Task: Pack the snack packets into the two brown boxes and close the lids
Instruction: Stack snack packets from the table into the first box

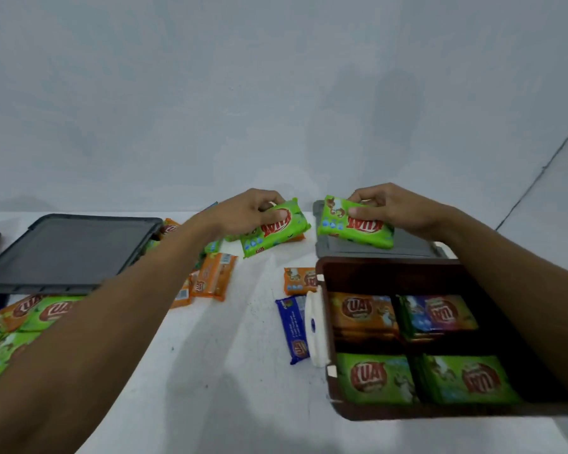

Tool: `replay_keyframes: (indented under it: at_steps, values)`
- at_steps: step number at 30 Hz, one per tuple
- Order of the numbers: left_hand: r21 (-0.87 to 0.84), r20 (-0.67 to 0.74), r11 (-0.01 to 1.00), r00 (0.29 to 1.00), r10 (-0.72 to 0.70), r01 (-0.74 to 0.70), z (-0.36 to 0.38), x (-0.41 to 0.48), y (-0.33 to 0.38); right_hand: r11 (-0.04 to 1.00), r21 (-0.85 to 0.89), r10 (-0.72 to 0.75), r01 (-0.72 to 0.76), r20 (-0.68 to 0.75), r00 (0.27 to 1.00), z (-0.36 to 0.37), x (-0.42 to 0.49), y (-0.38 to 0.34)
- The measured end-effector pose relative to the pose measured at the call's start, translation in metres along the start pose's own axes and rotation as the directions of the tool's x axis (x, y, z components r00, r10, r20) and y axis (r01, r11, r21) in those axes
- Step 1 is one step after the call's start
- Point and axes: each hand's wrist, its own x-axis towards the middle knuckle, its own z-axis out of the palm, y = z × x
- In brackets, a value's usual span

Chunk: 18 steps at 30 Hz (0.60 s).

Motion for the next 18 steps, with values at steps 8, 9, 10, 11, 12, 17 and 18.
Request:
replay_keyframes:
  at_steps: [8, 9, 10, 11, 12, 17, 18]
  values:
    - [0.002, 0.069, 0.994, 0.992, 0.108, -0.108, 0.084, -0.006, 0.09, 0.995, -0.074, 0.08, -0.069, 0.148, 0.986, -0.038, -0.11, 0.046]
    - [0.027, 0.104, 0.991, 0.986, 0.13, -0.133, 0.096, -0.005, 0.097, 0.993, -0.097, 0.08, -0.066, 0.147, 0.986, -0.038, -0.118, 0.054]
    - [0.074, 0.142, 0.985, 0.979, 0.147, -0.158, 0.107, -0.003, 0.102, 0.989, -0.132, 0.078, -0.06, 0.139, 0.987, -0.037, -0.123, 0.063]
    - [0.137, 0.176, 0.975, 0.973, 0.151, -0.176, 0.119, -0.001, 0.106, 0.98, -0.193, 0.08, -0.055, 0.125, 0.989, -0.036, -0.126, 0.071]
    - [0.204, 0.198, 0.963, 0.971, 0.137, -0.178, 0.131, 0.001, 0.107, 0.961, -0.272, 0.085, -0.053, 0.109, 0.99, -0.036, -0.128, 0.079]
    - [0.335, 0.158, 0.94, 0.987, 0.01, -0.063, 0.173, 0.008, 0.088, 0.741, -0.671, 0.022, -0.026, -0.015, 1.0, -0.023, -0.128, 0.101]
    - [0.376, 0.135, 0.925, 0.991, 0.005, -0.056, 0.177, 0.009, 0.082, 0.69, -0.724, -0.028, -0.021, -0.055, 0.998, -0.019, -0.128, 0.104]
